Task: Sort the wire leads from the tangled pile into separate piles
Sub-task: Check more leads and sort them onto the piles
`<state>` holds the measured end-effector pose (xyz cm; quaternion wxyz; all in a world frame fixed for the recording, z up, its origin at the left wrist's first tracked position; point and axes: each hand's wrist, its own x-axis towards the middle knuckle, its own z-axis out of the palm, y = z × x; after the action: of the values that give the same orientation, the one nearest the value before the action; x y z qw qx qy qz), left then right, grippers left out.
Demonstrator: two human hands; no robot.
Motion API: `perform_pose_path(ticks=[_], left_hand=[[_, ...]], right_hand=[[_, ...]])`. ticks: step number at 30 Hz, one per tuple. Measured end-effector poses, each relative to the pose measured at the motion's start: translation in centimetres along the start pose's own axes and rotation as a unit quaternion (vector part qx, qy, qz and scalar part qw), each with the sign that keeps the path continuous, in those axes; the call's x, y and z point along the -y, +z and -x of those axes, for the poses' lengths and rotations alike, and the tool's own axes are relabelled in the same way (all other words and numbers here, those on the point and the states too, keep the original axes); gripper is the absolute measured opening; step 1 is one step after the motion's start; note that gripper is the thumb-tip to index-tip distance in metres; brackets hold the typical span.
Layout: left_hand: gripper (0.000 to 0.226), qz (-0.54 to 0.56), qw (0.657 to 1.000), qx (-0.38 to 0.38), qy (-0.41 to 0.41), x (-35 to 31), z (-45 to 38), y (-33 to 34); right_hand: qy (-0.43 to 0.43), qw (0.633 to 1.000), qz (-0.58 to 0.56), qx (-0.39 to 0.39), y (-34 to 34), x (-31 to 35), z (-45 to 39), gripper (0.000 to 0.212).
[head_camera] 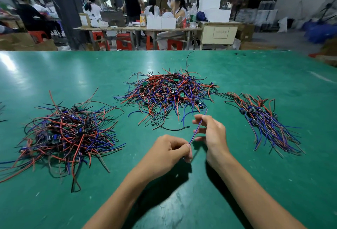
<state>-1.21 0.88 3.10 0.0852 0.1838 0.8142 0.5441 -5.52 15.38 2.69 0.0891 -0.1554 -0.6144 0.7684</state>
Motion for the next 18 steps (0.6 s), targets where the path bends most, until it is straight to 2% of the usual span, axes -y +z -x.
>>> perform_pose_path(ticks=[3,6,9,12,15,18], left_hand=[[0.033,-0.091,0.995,-0.004,0.039,0.3,0.2,0.2],[0.03,-0.124,0.991,-0.013,0.051,0.9,0.2,-0.1],[0.026,-0.142,0.988,-0.013,0.063,1.1,0.1,-0.1],[0.024,-0.117,0.99,-0.041,0.064,1.3,0.3,-0.1],[0.024,-0.035,0.995,-0.09,0.028,1.3,0.1,-0.9],[0.024,0.043,0.993,-0.109,0.001,1.1,-0.2,-2.2]], right_hand=[[0.117,0.991,-0.06,0.016,-0.4,0.2,-0.4,0.024],[0.241,0.955,-0.163,0.059,-1.2,0.8,-0.9,0.02],[0.283,0.936,-0.195,0.077,-1.9,1.1,-0.8,0.019],[0.224,0.957,-0.167,0.081,-2.0,1.2,-0.4,0.021],[0.063,0.988,-0.005,0.139,-1.3,1.0,0.2,0.028],[-0.041,0.961,0.116,0.249,-0.6,0.4,0.9,0.019]])
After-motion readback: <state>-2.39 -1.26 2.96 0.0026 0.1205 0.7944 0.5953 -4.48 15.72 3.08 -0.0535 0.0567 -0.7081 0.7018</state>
